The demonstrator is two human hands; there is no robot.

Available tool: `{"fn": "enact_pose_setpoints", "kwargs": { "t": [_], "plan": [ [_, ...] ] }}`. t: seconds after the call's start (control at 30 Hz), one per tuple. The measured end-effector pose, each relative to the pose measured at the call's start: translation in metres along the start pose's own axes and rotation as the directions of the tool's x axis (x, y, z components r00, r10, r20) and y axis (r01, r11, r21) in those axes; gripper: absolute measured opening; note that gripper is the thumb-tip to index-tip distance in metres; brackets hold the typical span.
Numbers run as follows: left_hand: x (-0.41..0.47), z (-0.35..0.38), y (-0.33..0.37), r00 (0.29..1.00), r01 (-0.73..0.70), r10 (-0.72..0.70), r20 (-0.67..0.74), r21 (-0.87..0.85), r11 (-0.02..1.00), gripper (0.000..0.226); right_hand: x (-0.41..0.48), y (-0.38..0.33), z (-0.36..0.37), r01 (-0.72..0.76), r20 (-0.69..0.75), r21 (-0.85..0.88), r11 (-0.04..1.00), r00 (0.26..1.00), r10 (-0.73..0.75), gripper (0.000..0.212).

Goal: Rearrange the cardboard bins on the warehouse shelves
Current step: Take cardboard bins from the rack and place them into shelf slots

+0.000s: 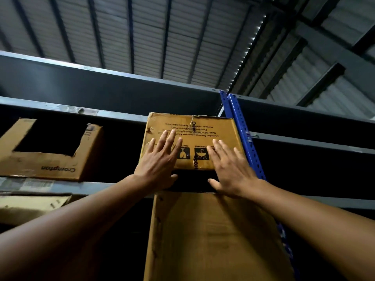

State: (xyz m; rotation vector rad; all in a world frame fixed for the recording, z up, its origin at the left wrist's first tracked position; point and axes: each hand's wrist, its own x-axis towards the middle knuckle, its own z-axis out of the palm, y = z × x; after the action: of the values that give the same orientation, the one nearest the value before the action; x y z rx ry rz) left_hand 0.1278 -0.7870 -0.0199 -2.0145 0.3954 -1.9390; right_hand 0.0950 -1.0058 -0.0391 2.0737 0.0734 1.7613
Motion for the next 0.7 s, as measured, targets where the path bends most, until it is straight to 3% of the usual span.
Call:
{"fn": "enact_pose_setpoints", "kwargs": {
  "t": [0.17,0.4,0.57,0.7],
  "plan": [
    [0.01,0.017,0.011,0.997,0.076,-0.076,0.034,-0.003,0.997,0.093,0.013,0.002,0.022,-0.01,-0.033,-0.006,1.0,0.999,0.01,0.098],
    [0.004,0.016,-0.007,0.996,0.063,-0.062,-0.067,0.013,0.998,0.075,0.021,0.017,0.031,-0.166,-0.224,0.027,0.986,0.96,0.168,0.051],
    [-0.006,-0.013,-0.025,0.981,0.04,-0.037,-0.189,0.011,0.999,0.069,0.016,0.016,0.002,-0.151,-0.323,0.073,0.986,0.932,0.167,0.049],
    [-0.013,-0.055,-0.044,0.978,0.05,-0.057,-0.202,-0.042,0.998,0.072,0.016,0.01,-0.042,-0.144,-0.404,0.157,0.977,0.893,0.196,0.045]
  ]
}}
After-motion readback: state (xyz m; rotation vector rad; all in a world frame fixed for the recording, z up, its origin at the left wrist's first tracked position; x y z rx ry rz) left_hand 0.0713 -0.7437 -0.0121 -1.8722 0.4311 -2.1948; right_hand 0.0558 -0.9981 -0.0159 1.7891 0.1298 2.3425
